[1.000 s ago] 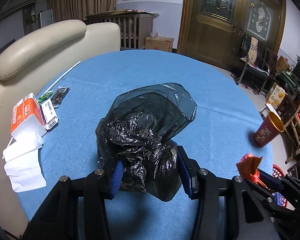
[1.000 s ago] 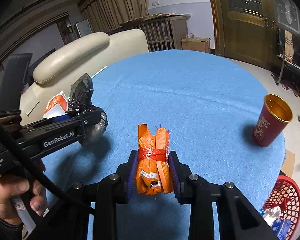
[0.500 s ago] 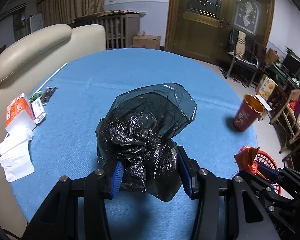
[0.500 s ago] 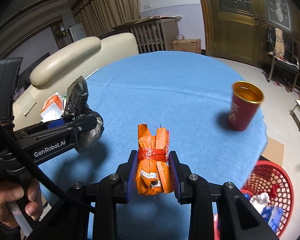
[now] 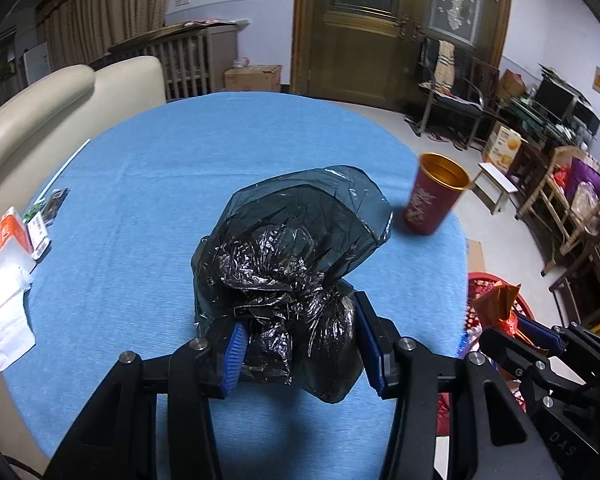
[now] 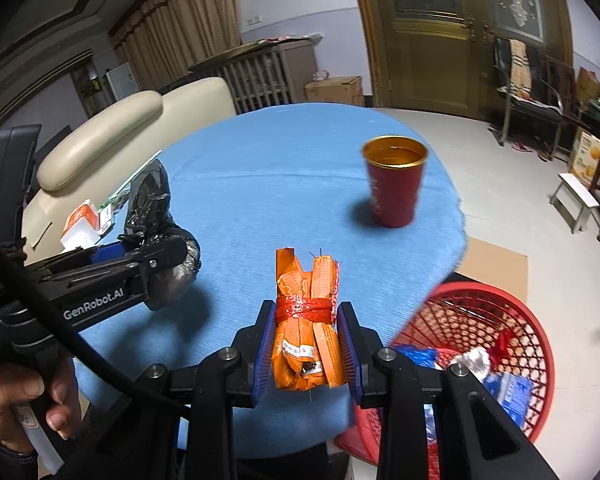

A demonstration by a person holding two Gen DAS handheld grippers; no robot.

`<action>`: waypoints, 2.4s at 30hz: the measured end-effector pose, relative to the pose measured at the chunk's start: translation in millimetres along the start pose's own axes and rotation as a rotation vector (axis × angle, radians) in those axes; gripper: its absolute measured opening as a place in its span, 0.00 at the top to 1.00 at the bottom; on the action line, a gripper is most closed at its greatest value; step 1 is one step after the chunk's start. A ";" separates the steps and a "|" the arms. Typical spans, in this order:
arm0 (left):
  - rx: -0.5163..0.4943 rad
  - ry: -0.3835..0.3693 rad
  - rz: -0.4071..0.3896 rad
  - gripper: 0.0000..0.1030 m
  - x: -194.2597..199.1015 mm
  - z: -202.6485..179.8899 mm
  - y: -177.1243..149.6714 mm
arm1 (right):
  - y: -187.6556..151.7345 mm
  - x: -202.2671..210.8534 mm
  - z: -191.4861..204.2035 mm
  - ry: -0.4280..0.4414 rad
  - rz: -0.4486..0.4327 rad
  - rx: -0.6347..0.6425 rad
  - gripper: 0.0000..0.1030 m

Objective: Collect trash
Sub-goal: 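Carry orange mesh bag over red basket and open right gripper while left holds black bag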

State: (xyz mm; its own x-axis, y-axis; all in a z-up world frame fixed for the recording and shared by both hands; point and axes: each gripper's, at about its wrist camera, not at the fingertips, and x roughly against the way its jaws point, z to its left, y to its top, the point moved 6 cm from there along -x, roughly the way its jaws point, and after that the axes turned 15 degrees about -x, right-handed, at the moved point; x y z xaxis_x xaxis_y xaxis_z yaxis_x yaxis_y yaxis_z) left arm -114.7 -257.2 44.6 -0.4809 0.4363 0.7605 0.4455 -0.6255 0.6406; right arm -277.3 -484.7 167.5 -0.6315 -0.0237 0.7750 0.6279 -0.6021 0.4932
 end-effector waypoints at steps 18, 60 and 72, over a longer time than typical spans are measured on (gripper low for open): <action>-0.127 -0.080 -0.013 0.50 7.2 -63.3 14.5 | 1.7 31.5 -68.6 -0.079 -0.042 -0.110 0.68; -0.268 -0.154 0.012 0.50 -0.8 -117.0 24.0 | -13.1 52.2 -144.1 -0.164 -0.053 -0.228 0.68; -0.304 -0.167 0.023 0.50 -7.9 -119.0 28.2 | -15.8 49.7 -157.6 -0.174 -0.041 -0.248 0.68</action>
State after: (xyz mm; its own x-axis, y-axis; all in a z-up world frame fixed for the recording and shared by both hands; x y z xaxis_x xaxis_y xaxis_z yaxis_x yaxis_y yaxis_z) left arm -188.1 -355.3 44.1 -0.3315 0.5044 0.7973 0.1971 -0.7894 0.5814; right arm -390.3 -602.2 136.0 -0.5532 0.1294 0.8230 0.4591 -0.7769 0.4308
